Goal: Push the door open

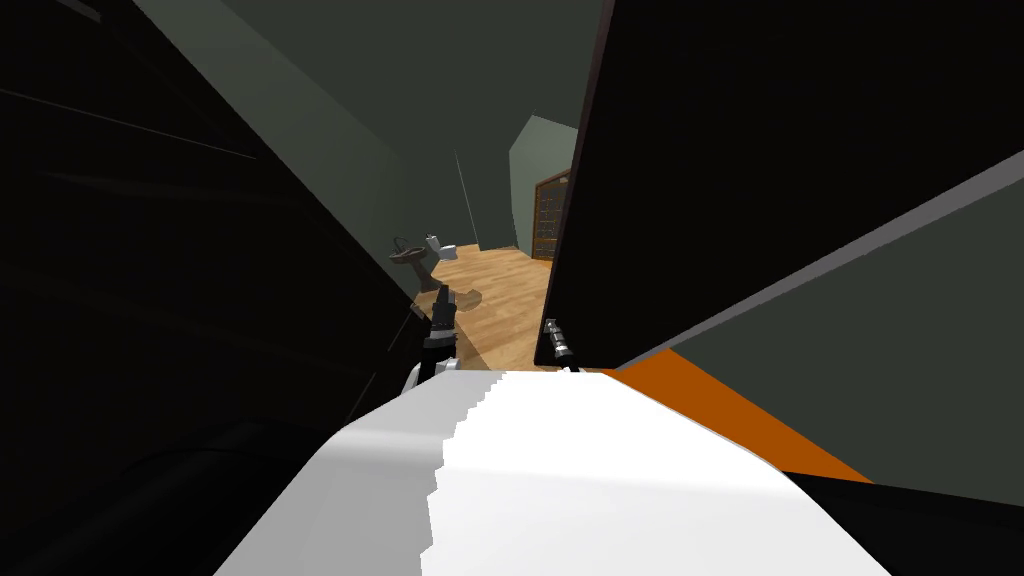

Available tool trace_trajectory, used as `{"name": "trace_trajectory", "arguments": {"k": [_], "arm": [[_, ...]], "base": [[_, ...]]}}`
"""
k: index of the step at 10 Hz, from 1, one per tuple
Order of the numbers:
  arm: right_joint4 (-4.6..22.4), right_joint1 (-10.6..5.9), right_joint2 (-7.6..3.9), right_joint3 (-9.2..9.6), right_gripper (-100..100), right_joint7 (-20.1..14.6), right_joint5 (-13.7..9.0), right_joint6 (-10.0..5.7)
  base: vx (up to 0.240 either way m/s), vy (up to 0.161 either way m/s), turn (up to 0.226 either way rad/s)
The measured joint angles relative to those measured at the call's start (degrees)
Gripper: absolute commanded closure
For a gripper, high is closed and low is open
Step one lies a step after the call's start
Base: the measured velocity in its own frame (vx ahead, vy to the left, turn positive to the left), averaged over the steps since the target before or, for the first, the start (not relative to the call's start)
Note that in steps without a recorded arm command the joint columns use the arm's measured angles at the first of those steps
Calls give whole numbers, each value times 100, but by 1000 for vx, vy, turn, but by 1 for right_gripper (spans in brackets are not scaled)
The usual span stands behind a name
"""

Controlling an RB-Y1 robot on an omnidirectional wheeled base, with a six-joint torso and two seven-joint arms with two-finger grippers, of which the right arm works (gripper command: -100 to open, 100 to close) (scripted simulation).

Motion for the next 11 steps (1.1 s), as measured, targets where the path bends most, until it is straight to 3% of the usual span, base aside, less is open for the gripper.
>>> {"name": "trace_trajectory", "arguments": {"k": [2, 3, 5, 7, 8, 11], "arm": [[-13, -35, -6, -115, 100, 54, -48, -5], [203, -154, -53, -195, 100, 56, -88, -126], [-160, 42, -68, -303, 100, 102, -133, 89], [71, -114, -118, -397, 100, 103, -177, -21], [76, -89, -140, -480, -100, 122, -212, -55], [13, -56, -110, -516, -100, 121, -261, -20]], "base": [[190, 70, -52], [171, 89, -70], [150, 54, -64], [73, 16, -60], [-44, 77, -117], [-236, 111, -56]]}}
